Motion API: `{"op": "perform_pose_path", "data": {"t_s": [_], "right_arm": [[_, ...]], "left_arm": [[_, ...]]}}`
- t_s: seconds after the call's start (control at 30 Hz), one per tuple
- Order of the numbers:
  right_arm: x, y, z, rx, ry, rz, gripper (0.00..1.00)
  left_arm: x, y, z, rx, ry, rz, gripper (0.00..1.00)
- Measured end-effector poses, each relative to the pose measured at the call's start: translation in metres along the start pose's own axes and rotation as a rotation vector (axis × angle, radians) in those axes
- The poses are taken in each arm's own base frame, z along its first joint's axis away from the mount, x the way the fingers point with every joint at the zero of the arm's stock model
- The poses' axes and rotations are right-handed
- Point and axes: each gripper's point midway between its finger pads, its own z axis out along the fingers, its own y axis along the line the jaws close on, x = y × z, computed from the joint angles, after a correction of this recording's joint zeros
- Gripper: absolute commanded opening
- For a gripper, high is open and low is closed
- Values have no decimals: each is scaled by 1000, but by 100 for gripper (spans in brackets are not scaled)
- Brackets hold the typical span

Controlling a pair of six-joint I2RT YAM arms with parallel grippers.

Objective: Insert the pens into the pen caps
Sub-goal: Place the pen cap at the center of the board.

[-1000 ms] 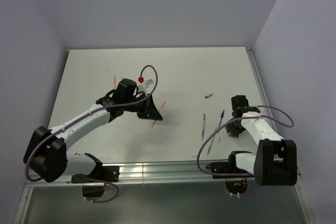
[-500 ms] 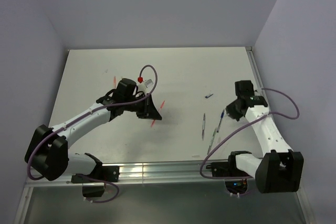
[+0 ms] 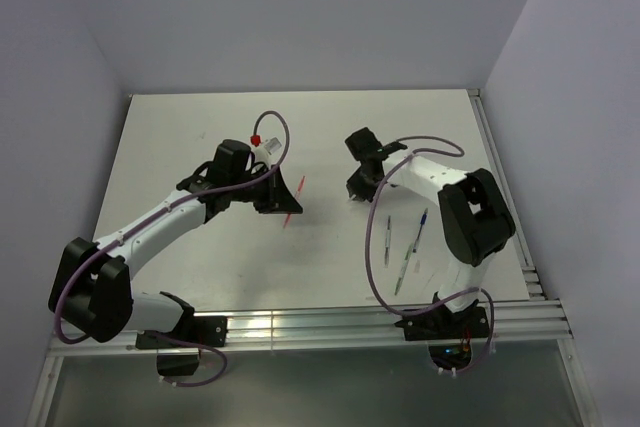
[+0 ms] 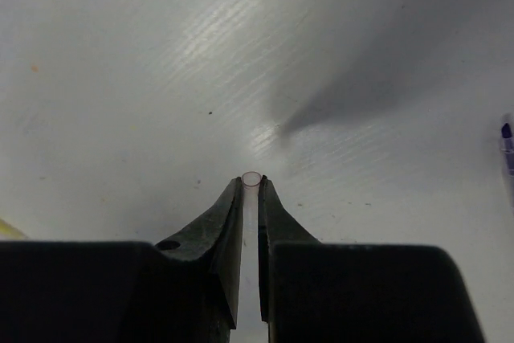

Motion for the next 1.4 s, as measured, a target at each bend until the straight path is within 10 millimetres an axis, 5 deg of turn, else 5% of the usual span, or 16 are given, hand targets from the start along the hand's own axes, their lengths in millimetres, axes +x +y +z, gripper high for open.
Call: {"op": "perform_pose_path", "data": {"t_s": [0.13,0.33,0.73,1.0,1.3,1.4], "right_arm": [[20,-10,22,41,13,67,0],[31,-14,27,61,-6,131,0],[39,-12,29,53,-13,152,31],[42,-15,30,43,-14,120,41],[29,-8,3,5,-68,-94,40],[16,9,-18,-60,-110,-189,29]], "left_arm": [[-2,2,0,-8,-8,-1,0],[-3,2,0,-10,-12,-1,0],[-2,4,0,-12,-10,-4,0],[1,6,1,-16,-6,-9,0],[-1,8,0,-20,-9,-13,0],[-1,11,1,-25,-5,-20,0]]}}
